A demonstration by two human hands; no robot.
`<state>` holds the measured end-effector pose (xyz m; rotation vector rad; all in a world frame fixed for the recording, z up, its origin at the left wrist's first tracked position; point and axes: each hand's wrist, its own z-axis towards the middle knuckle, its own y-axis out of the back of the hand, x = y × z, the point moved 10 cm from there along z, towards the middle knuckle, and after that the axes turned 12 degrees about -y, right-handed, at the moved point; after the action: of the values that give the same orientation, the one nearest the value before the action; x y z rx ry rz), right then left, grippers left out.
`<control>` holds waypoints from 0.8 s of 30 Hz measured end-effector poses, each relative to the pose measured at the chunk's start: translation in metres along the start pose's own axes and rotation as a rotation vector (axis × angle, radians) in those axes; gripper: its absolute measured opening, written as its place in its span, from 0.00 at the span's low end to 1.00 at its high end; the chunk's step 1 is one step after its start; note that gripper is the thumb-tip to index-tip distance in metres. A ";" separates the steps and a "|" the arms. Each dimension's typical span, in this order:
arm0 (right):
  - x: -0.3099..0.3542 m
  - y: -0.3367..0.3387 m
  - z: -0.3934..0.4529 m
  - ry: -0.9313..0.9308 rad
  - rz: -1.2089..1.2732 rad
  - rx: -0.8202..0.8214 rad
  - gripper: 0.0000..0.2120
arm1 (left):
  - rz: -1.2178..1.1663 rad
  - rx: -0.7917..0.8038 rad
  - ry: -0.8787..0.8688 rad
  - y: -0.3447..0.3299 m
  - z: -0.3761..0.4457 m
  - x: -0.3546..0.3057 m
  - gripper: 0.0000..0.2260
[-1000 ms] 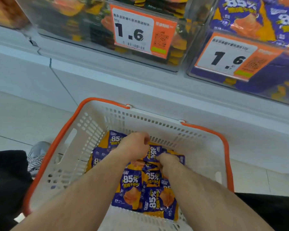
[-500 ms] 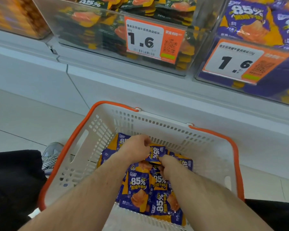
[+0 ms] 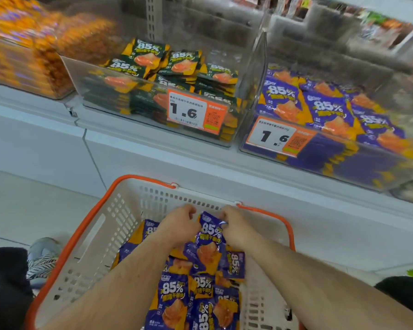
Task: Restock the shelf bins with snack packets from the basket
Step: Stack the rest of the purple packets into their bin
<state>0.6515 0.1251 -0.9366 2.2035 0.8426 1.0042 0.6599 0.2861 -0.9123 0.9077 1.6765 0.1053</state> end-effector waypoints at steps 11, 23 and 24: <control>0.094 0.164 -0.122 0.393 0.481 -0.238 0.21 | -0.502 -0.159 -0.330 0.075 -0.035 -0.123 0.12; 0.090 0.258 -0.180 0.405 0.913 -0.435 0.19 | -0.489 -0.548 -0.670 0.141 -0.043 -0.268 0.06; 0.088 0.272 -0.176 0.379 0.960 -0.454 0.19 | -0.387 -0.639 -0.722 0.153 -0.042 -0.277 0.08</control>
<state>0.6394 0.0567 -0.6084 1.9972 -0.3886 1.8623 0.7090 0.2402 -0.6008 0.0911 1.0033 0.0358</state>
